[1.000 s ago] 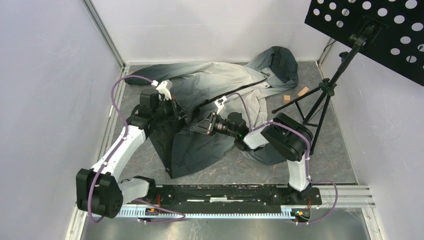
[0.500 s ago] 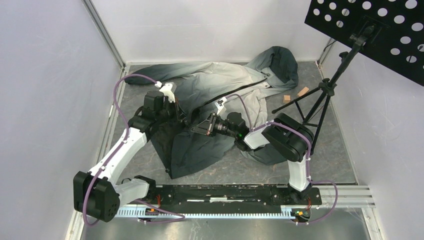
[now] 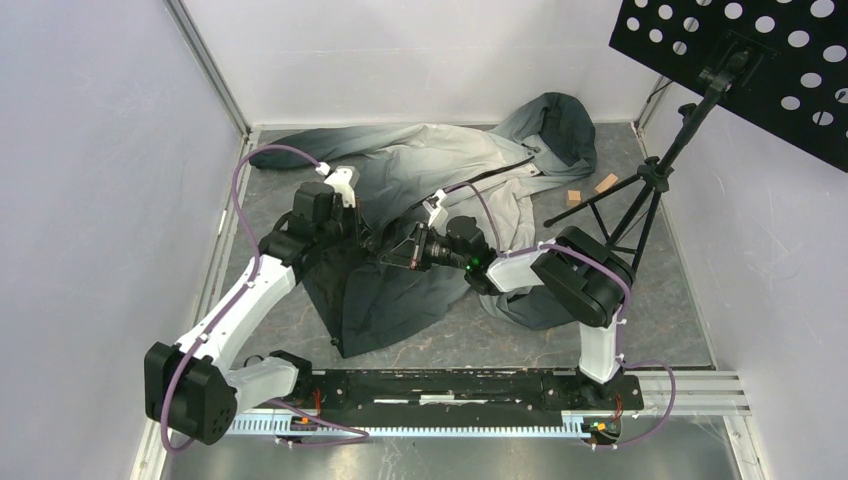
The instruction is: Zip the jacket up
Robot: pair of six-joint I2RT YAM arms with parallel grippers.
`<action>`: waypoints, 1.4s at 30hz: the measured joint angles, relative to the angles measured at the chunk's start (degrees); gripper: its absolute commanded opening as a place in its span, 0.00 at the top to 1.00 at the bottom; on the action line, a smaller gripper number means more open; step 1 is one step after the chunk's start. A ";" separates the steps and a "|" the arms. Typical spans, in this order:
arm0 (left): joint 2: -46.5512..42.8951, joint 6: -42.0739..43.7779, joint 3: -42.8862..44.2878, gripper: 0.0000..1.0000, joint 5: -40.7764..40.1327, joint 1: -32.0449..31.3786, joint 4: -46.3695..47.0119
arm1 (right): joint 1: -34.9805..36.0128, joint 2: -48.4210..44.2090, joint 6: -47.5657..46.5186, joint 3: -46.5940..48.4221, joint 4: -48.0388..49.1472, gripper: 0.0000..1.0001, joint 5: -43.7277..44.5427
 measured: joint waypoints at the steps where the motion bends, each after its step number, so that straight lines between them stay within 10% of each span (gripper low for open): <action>1: 0.00 0.39 0.20 0.98 -0.37 -0.35 -0.15 | 0.00 -0.13 -0.66 0.70 -1.31 1.00 0.00; 42: 5.11 10.80 5.27 0.88 -21.22 -12.72 -8.09 | -0.63 -5.05 -11.67 3.67 -12.94 1.00 -0.44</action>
